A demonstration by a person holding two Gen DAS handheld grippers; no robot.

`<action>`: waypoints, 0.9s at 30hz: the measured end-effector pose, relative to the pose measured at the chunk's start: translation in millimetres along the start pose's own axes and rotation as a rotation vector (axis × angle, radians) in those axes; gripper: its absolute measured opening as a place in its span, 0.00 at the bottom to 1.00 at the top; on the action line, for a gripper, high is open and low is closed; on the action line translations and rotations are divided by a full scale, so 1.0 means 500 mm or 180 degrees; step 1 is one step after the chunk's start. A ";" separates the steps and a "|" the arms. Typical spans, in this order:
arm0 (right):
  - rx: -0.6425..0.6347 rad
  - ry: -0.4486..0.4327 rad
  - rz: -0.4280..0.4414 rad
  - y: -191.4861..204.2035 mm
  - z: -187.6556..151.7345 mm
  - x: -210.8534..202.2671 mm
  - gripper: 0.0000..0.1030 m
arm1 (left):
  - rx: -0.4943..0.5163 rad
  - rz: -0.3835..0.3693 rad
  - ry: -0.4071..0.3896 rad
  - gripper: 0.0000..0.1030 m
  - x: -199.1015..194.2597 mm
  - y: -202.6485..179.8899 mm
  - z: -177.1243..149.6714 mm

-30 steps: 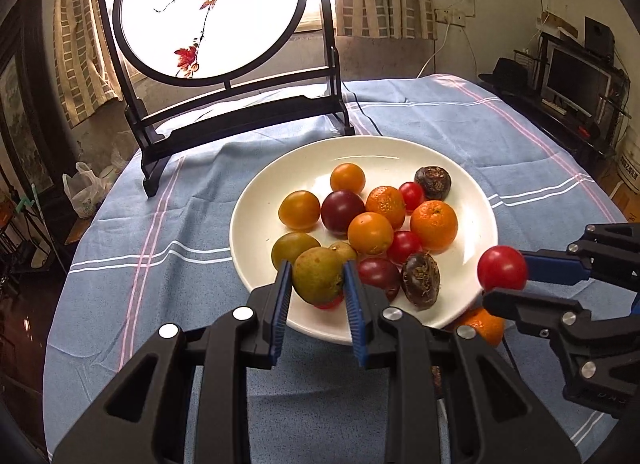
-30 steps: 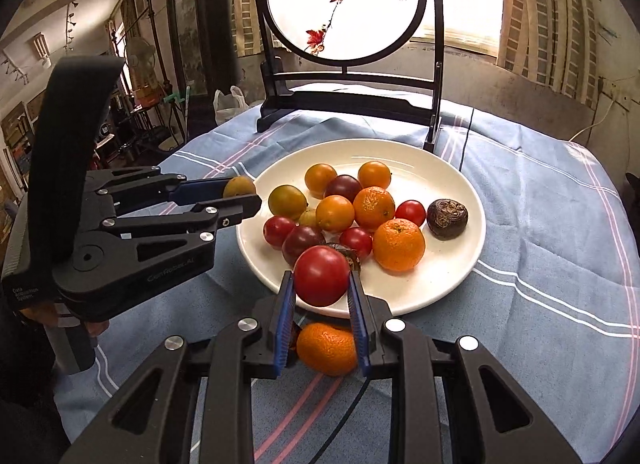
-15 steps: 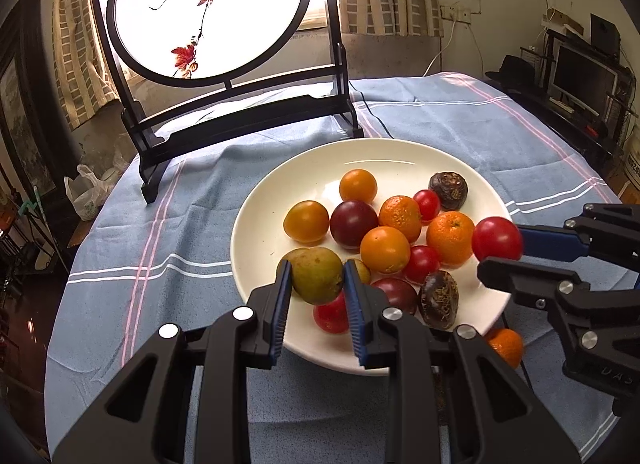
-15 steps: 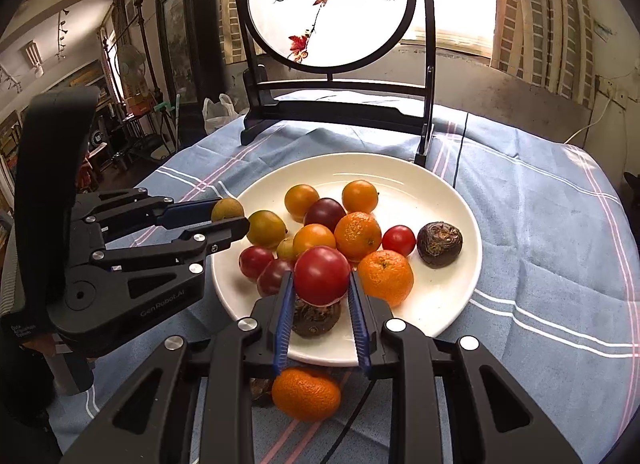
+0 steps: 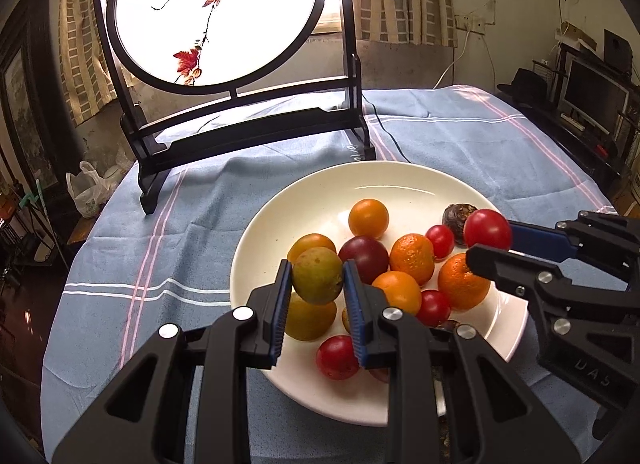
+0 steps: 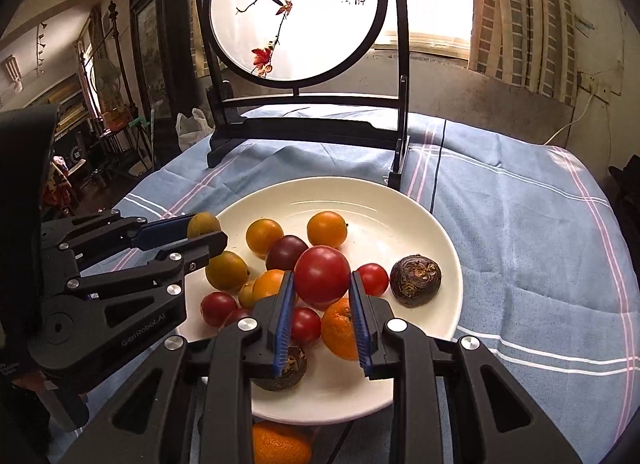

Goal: Organize fruits
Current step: 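Lower the tomato and small yellow fruit onto the plate and open both tools, then grasp an orange with the right tool while the left grasps a dark brown fruit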

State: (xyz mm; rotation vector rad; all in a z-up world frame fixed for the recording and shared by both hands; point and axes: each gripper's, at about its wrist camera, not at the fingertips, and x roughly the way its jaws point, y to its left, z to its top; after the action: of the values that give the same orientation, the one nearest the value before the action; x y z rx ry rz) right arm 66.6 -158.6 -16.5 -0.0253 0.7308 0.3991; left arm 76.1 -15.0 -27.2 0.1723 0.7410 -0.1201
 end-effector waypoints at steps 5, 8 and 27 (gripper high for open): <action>0.0009 0.0013 -0.0017 -0.003 0.019 0.016 0.27 | 0.0005 0.0064 0.0060 0.25 0.022 0.006 0.004; 0.0006 0.0033 -0.0049 -0.004 0.030 0.031 0.27 | -0.0004 0.0086 0.0096 0.25 0.036 0.009 0.008; -0.0056 0.0176 0.0156 -0.015 -0.144 -0.104 0.60 | -0.0011 -0.0023 -0.0065 0.66 -0.109 0.025 -0.115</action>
State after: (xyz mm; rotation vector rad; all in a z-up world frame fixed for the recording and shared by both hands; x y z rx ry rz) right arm -12.2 -194.9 -36.9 -0.0352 0.7837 0.4533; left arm 0.2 11.2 -30.4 0.1647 0.7217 -0.1273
